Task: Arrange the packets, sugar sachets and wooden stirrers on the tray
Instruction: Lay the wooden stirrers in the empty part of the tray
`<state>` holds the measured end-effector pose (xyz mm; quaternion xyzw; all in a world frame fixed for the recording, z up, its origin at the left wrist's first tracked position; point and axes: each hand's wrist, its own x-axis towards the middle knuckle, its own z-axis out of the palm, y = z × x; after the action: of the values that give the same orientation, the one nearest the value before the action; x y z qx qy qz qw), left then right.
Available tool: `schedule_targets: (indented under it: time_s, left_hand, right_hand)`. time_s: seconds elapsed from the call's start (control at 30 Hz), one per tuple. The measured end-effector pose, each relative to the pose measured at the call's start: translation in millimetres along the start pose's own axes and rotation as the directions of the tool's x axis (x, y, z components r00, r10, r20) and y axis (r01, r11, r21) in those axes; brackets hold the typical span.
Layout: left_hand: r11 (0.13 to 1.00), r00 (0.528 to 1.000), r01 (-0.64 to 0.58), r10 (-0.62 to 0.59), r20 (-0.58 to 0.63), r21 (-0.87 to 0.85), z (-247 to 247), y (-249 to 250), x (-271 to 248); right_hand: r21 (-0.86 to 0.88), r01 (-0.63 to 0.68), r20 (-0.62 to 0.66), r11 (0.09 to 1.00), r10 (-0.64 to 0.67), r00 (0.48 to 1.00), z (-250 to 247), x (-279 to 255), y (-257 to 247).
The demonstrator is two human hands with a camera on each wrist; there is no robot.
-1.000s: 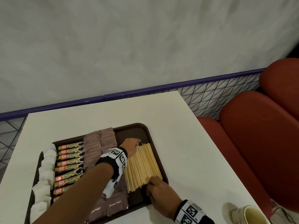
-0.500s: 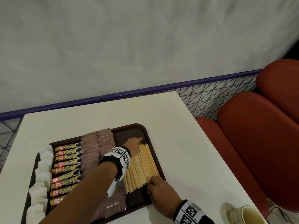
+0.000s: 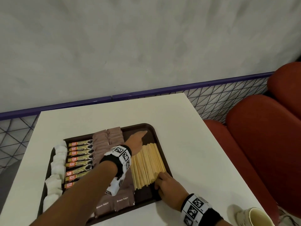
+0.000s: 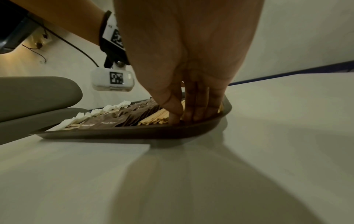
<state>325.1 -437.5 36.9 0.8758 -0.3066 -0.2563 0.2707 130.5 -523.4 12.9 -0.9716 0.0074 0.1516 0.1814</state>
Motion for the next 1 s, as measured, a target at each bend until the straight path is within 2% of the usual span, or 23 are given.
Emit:
schedule_targets:
  time_s: [0.07, 0.17, 0.2, 0.37, 0.5, 0.57, 0.67, 0.73, 0.83, 0.9, 1.0]
  left_hand:
    - [0.999, 0.992, -0.035, 0.038, -0.124, 0.025, -19, -8, -15]
    - [0.985, 0.959, 0.032, -0.079, -0.273, -0.171, -45, -33, -46]
    - [0.987, 0.943, 0.038, -0.086, -0.322, -0.155, -52, -45, -57]
    - [0.983, 0.920, 0.150, -0.177, -0.349, -0.105, -67, -104, -130]
    - [0.970, 0.880, 0.224, -0.245, -0.406, -0.097, -66, -147, -183]
    - [0.949, 0.849, 0.291, -0.314, -0.425, -0.119, -62, -165, -209]
    - [0.885, 0.800, 0.438, -0.465, -0.380, -0.159, -47, -193, -244]
    - [0.819, 0.755, 0.516, -0.573, -0.317, -0.252, -35, -207, -263]
    - [0.722, 0.708, 0.564, -0.672, -0.215, -0.400, -23, -213, -279]
    - [0.686, 0.707, 0.579, -0.691, -0.147, -0.441, -18, -212, -282]
    - [0.703, 0.734, 0.550, -0.664, -0.140, -0.451, -19, -209, -281]
  right_hand:
    - [-0.003, -0.002, 0.008, 1.000, 0.002, 1.000, -1, 1, -1]
    - [0.016, -0.008, 0.019, 1.000, 0.007, 1.000, -1, 4, -3]
    - [0.019, -0.003, 0.023, 1.000, 0.003, 1.000, 0, 4, -4]
    - [-0.022, 0.039, 0.039, 0.999, -0.038, 0.999, 9, 8, -12]
    - [0.018, 0.043, -0.042, 0.999, -0.042, 0.998, 10, 9, -12]
    - [0.026, 0.001, -0.175, 1.000, 0.004, 0.985, 6, 7, -9]
    - [0.068, -0.187, -0.288, 0.980, 0.199, 0.937, -5, 4, 0]
    - [0.111, -0.328, -0.209, 0.938, 0.345, 0.915, -13, 0, 4]
    - [0.200, -0.473, 0.044, 0.858, 0.475, 0.879, -17, -3, 6]
    - [0.261, -0.534, 0.167, 0.804, 0.507, 0.845, -15, -1, 9]
    - [0.314, -0.580, 0.175, 0.752, 0.554, 0.814, -14, 4, 11]
